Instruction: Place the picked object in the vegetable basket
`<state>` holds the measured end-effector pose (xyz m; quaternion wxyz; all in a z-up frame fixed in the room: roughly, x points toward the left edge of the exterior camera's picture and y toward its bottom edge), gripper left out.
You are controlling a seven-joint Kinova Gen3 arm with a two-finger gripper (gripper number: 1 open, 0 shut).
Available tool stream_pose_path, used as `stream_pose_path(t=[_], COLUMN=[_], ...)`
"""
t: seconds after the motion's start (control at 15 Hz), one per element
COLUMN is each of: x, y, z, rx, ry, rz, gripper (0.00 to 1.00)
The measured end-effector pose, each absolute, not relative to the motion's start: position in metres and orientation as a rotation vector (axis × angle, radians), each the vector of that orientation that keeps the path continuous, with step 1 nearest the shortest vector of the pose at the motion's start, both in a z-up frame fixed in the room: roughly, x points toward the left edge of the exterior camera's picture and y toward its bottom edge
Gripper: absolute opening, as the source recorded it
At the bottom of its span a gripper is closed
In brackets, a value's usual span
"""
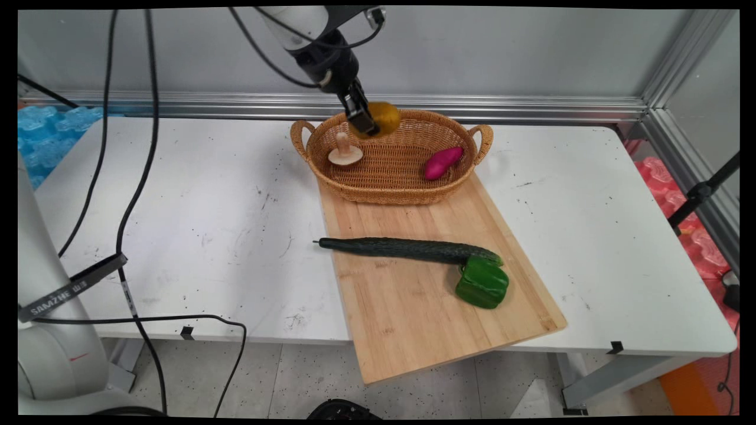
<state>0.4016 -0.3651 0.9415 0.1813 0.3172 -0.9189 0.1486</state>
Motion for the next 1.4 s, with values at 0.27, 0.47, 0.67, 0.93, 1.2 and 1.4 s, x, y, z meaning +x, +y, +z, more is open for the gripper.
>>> stream_pose_path(t=[0.27,0.47,0.67,0.93,1.2,1.4], x=[0.408,0.41,0.41,0.406,0.401,0.399], y=[-0.395,-0.42,-0.436,-0.454,-0.466,-0.473], z=[0.925,0.902,0.882,0.849,0.821,0.805], rx=[1.018,1.118,1.183,1.242,1.264,1.26], ry=[-2.569,-2.545,-2.532,-2.534,-2.54,-2.544], rz=[0.476,0.493,0.485,0.432,0.381,0.358], gripper=[0.0,0.0,0.0,0.0,0.0,0.0])
